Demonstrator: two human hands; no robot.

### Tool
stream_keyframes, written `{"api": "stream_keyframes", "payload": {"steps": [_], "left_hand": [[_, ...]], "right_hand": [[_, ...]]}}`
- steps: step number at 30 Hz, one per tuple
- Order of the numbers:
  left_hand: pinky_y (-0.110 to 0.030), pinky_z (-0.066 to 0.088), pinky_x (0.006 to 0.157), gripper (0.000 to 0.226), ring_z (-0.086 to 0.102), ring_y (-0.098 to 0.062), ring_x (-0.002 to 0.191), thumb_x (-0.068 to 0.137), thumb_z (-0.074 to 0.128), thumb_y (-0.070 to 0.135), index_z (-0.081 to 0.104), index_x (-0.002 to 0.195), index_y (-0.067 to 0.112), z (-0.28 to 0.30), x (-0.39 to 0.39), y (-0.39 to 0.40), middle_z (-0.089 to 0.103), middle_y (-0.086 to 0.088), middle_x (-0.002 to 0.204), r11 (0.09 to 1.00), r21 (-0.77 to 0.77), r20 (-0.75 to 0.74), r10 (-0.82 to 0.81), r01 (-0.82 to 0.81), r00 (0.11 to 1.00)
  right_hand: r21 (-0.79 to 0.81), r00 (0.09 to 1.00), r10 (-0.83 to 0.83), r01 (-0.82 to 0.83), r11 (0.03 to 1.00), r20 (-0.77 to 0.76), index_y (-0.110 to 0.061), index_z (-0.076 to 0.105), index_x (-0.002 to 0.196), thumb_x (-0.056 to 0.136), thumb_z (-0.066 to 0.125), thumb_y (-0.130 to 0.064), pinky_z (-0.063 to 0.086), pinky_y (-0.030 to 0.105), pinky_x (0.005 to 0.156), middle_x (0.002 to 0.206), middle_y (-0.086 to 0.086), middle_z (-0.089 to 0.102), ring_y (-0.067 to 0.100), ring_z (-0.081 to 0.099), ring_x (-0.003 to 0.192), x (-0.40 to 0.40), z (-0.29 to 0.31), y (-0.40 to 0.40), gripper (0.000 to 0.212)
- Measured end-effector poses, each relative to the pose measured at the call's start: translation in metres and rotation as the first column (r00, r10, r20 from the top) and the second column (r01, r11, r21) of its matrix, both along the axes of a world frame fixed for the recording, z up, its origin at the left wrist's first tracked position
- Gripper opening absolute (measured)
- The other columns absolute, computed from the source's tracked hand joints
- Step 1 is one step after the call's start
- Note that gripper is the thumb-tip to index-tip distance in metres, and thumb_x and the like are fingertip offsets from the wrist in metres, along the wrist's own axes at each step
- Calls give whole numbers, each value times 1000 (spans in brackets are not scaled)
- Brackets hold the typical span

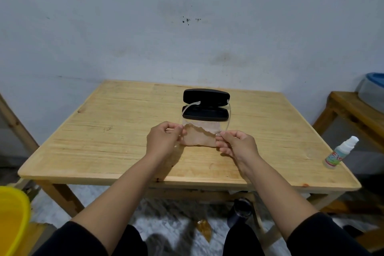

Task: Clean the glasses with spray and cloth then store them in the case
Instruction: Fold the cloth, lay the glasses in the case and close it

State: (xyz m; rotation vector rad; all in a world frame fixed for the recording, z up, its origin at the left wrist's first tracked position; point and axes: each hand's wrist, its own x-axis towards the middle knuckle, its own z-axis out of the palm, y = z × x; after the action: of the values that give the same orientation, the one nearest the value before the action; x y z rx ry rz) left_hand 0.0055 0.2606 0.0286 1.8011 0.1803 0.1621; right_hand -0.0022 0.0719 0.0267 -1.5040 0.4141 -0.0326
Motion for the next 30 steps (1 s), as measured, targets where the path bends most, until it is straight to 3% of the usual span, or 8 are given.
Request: {"api": "stream_keyframes", "payload": {"steps": [3, 6, 10, 13, 17, 22, 26, 30], "left_hand": [[-33, 53, 81, 12, 70, -9, 75, 89, 57, 29, 66, 87, 22, -4, 8, -5, 74, 8, 74, 998, -68, -75, -5, 0, 997], [-37, 52, 81, 11, 69, -9, 79, 90, 54, 33, 62, 94, 26, -10, 12, -7, 73, 9, 67, 998, -38, -125, -59, 55, 990], [-33, 49, 73, 11, 68, -9, 79, 90, 54, 30, 61, 99, 28, -12, 10, -6, 73, 9, 67, 995, -9, -112, -102, 101, 988], [-27, 51, 65, 10, 68, -8, 67, 91, 54, 27, 60, 98, 25, -8, 4, -2, 73, 6, 78, 992, 26, -72, -119, 121, 990], [-6, 43, 46, 11, 64, 2, 55, 93, 52, 24, 62, 94, 20, -7, 6, 14, 70, 9, 80, 995, 102, 30, -22, 19, 999], [-14, 40, 58, 15, 63, -3, 69, 91, 54, 28, 67, 94, 20, -7, 41, 35, 71, 7, 84, 962, 271, 39, 0, -11, 999], [-13, 39, 62, 16, 62, -11, 77, 88, 61, 29, 72, 92, 19, -5, 68, 33, 71, 1, 85, 921, 377, -2, -111, 103, 994], [-6, 36, 61, 12, 57, 0, 74, 84, 66, 28, 75, 89, 21, -8, 86, 27, 70, 6, 81, 857, 469, -70, -206, 214, 976]], "right_hand": [[50, 1000, -17, 17, 999, -12, -8, 64, 96, 88, 61, -15, 59, 31, 77, 87, 9, 73, 18, 72, 80, 4, -3, 5, 11], [39, 999, 38, -37, 999, -19, -9, 60, 104, 90, 58, -14, 59, 32, 78, 95, 13, 70, 20, 73, 81, 5, -6, 7, 15], [-53, 998, 58, -58, 997, -7, -12, 59, 106, 92, 55, -11, 59, 36, 80, 96, 8, 69, 21, 72, 79, 3, -8, 8, 15], [-137, 998, 55, -51, 989, 30, -16, 61, 100, 90, 58, -14, 59, 35, 75, 85, 7, 71, 19, 71, 73, -4, -5, 5, 10], [-180, 999, 10, -4, 984, 31, -13, 63, 94, 85, 64, -12, 56, 27, 61, 77, 9, 70, 16, 63, 61, -11, -3, -13, 10], [-286, 996, -81, 85, 955, 25, -17, 66, 92, 87, 60, -9, 51, 27, 63, 75, 7, 67, 15, 58, 63, 18, -4, -44, 11], [-373, 998, 57, -52, 926, 3, -12, 73, 91, 84, 66, -10, 47, 28, 64, 70, 4, 67, 13, 57, 62, 55, -5, -52, 10], [-538, 980, 197, -185, 823, -37, -14, 75, 88, 80, 71, -16, 45, 19, 69, 80, -4, 69, 8, 59, 73, 80, -1, -44, 9]]}}
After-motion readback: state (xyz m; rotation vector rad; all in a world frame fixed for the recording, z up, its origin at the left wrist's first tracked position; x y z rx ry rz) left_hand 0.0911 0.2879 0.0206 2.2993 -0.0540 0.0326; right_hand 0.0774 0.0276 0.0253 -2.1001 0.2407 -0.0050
